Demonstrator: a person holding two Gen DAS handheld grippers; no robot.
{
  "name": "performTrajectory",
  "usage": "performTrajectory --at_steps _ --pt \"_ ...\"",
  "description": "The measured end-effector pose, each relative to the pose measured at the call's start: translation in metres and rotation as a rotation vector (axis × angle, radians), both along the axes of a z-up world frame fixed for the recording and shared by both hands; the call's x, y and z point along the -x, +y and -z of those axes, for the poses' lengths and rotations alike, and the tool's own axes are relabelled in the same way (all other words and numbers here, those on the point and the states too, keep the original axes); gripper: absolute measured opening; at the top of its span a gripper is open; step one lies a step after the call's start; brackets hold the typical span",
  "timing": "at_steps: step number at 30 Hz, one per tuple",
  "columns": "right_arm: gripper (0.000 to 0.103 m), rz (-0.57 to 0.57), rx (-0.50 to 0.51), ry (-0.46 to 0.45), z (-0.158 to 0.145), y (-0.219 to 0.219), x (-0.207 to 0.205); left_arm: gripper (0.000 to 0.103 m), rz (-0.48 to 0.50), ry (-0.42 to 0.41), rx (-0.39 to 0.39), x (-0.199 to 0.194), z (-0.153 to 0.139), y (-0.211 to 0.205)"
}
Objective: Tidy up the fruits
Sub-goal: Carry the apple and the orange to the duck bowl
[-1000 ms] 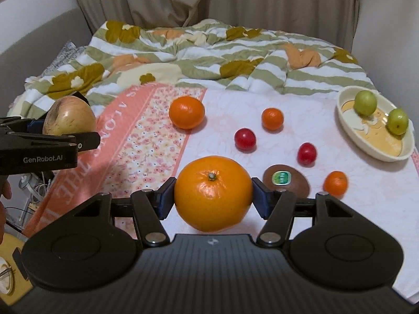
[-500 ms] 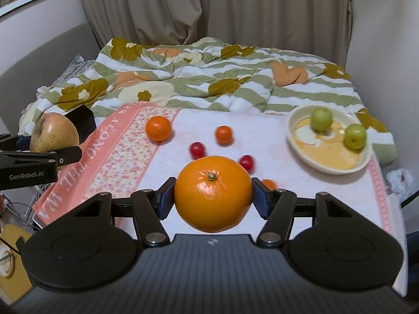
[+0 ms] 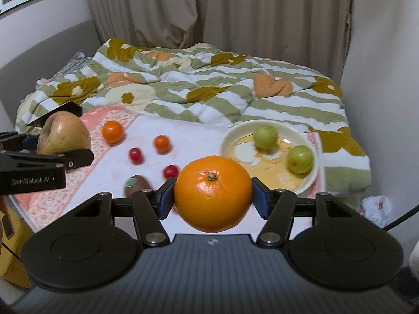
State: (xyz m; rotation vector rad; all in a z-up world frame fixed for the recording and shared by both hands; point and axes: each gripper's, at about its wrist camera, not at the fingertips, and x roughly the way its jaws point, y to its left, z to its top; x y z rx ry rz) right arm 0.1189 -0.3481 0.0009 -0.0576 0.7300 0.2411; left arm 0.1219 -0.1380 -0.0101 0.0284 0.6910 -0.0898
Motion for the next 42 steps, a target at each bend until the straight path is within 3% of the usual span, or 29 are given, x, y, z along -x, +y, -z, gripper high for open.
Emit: performTrajectory --at_steps 12,21,35,37,41,42 --pt "0.076 0.161 -0.016 -0.006 0.013 -0.062 -0.068 0.079 0.175 0.034 -0.035 -0.084 0.014 -0.071" --pt "0.076 0.272 -0.025 0.027 0.027 -0.084 -0.107 0.079 0.321 0.094 -0.086 -0.153 0.05 -0.122" --pt "0.076 0.375 -0.043 0.099 0.057 -0.113 -0.137 0.08 0.412 0.191 -0.187 -0.194 0.11 -0.16" --pt "0.076 0.382 -0.045 0.104 0.059 -0.114 -0.137 0.081 0.42 0.17 -0.189 -0.195 0.112 -0.161" --pt "0.076 0.392 -0.048 0.108 0.059 -0.116 -0.136 0.102 0.424 0.076 -0.229 -0.195 0.101 -0.165" --pt "0.076 0.393 -0.049 0.107 0.059 -0.116 -0.135 0.102 0.423 0.07 -0.226 -0.195 0.099 -0.164"
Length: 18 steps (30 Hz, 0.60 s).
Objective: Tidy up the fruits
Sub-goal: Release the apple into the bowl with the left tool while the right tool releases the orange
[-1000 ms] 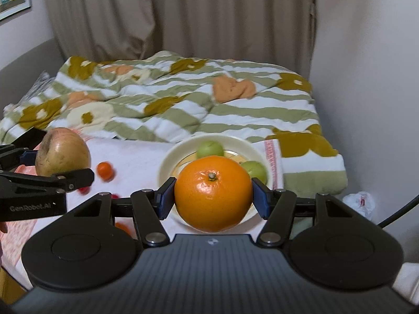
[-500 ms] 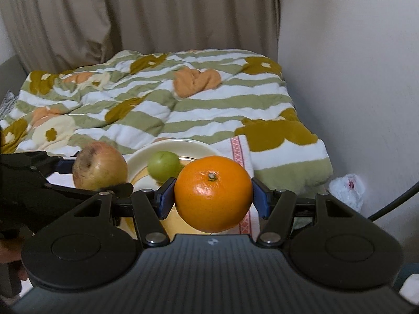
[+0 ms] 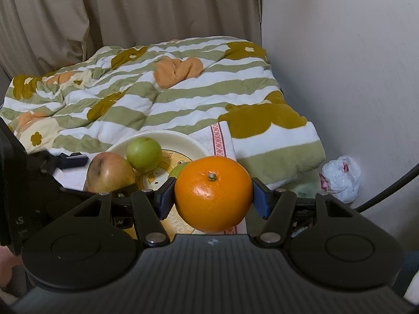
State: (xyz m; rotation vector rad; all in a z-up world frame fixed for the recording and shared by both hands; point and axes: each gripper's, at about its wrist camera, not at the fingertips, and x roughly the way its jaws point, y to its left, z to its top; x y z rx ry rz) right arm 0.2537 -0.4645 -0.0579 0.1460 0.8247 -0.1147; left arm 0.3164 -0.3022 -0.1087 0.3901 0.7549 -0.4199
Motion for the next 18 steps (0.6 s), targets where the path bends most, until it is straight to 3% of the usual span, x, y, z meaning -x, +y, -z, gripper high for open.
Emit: performTrajectory --at_steps 11,18 --pt "0.076 -0.041 -0.004 0.003 0.0 0.008 0.0 0.102 -0.049 0.058 0.016 0.012 -0.011 0.033" --pt "0.076 -0.16 0.018 0.042 0.023 0.04 -0.009 0.102 -0.132 0.052 0.05 0.024 -0.023 0.059"
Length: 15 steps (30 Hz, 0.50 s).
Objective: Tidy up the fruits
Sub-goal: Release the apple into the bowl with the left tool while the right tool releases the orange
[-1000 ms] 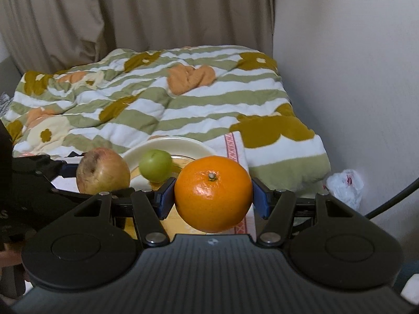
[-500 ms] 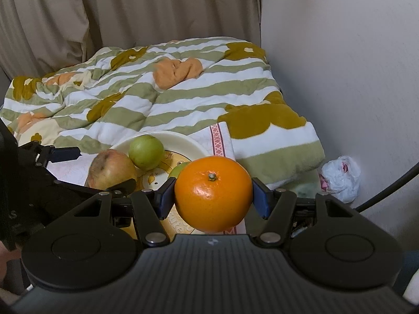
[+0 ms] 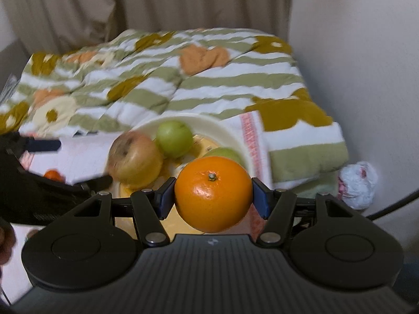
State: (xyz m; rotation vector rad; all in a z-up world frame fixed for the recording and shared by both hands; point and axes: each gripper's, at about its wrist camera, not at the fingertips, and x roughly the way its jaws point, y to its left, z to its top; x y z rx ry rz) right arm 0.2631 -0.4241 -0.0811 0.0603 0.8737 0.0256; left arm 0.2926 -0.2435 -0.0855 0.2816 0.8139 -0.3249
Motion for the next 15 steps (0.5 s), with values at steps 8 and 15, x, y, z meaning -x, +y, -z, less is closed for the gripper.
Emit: performTrajectory --at_steps 8,15 --pt "0.076 -0.077 0.031 0.011 0.031 0.028 -0.012 0.102 -0.056 -0.012 0.008 0.006 -0.007 0.02" --pt "0.076 -0.094 0.003 0.027 0.042 0.026 -0.018 0.102 -0.096 -0.003 0.019 0.019 -0.004 0.035"
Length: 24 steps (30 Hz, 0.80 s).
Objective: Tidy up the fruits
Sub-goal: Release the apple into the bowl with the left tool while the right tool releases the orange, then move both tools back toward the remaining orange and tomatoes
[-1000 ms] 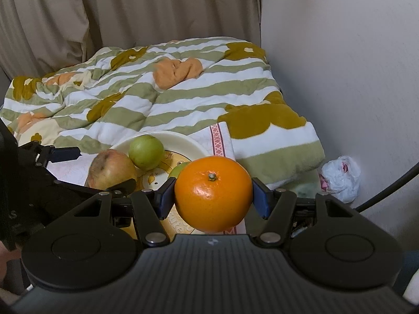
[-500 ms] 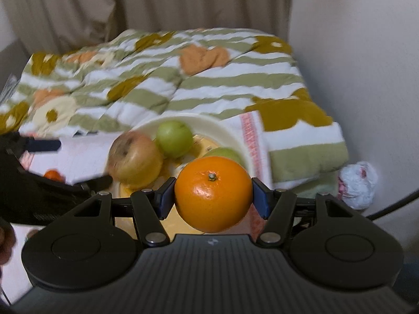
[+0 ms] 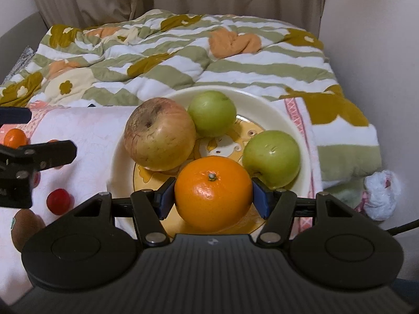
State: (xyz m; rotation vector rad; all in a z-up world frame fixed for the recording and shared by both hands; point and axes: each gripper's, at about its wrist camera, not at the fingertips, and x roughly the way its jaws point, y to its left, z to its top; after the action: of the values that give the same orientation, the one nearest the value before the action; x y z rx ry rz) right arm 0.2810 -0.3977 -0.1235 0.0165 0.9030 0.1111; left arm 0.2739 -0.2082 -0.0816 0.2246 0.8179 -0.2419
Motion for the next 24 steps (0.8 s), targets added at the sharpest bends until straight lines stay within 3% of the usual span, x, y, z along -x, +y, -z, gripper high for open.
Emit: performTrajectory --at_steps 1,3,4,15,24 --pt "0.077 0.0 0.002 0.0 0.0 0.0 0.001 0.102 -0.005 0.003 -0.001 0.002 0.001 0.001" --pt "0.089 -0.011 -0.007 -0.02 -0.005 0.0 0.004 0.102 -0.013 0.004 -0.008 0.006 0.0 0.002" --pt "0.103 -0.012 -0.002 -0.025 -0.008 0.001 0.005 0.102 -0.02 -0.001 -0.014 0.008 -0.002 0.003" --pt "0.103 -0.007 0.02 -0.077 -0.035 -0.007 0.041 0.102 -0.085 -0.056 0.013 0.043 -0.029 0.017" --pt "0.103 -0.013 0.026 -0.125 -0.078 -0.009 0.088 0.102 -0.163 -0.164 0.043 0.098 -0.06 0.028"
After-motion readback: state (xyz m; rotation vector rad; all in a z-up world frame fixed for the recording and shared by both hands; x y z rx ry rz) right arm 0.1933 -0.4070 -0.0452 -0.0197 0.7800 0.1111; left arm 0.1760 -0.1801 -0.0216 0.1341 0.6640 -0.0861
